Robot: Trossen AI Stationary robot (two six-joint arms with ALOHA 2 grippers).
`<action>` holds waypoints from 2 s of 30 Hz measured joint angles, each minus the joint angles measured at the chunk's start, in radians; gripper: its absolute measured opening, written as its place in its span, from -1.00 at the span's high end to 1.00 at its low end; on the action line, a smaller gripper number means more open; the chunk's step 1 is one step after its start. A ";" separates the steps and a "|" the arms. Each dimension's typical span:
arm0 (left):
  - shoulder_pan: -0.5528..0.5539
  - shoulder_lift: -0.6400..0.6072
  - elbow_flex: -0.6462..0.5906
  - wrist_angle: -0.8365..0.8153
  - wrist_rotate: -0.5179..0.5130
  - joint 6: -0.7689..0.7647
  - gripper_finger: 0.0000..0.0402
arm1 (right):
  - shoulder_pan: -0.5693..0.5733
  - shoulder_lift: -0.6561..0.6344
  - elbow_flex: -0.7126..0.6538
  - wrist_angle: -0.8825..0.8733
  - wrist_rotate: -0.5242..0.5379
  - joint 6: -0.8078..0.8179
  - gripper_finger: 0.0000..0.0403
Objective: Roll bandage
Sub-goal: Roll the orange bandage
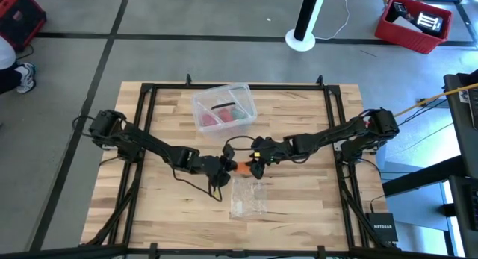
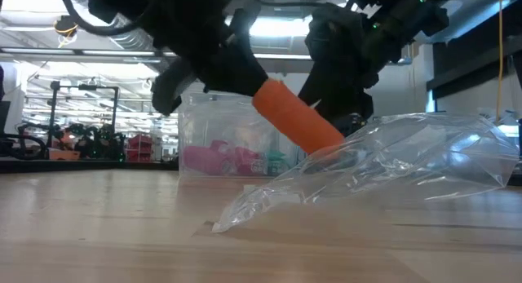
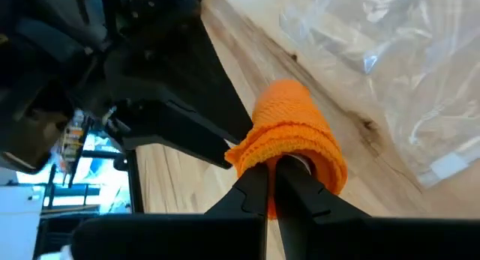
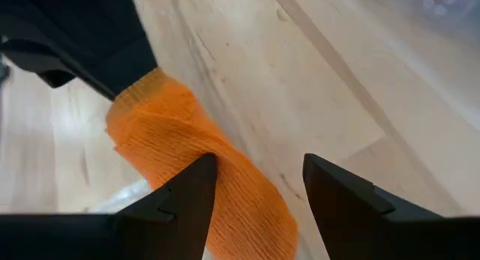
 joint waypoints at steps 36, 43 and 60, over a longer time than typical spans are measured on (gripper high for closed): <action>0.005 0.092 0.002 -0.071 -0.011 -0.385 0.81 | 0.000 0.076 0.012 0.058 0.031 -0.102 -0.01; 0.005 0.040 0.002 -0.232 -0.060 -0.698 0.42 | 0.000 0.048 0.011 -0.011 0.030 -0.125 -0.01; -0.008 -0.150 0.002 -0.344 0.000 -1.015 0.31 | 0.016 -0.021 0.011 0.033 -0.094 -0.216 -0.01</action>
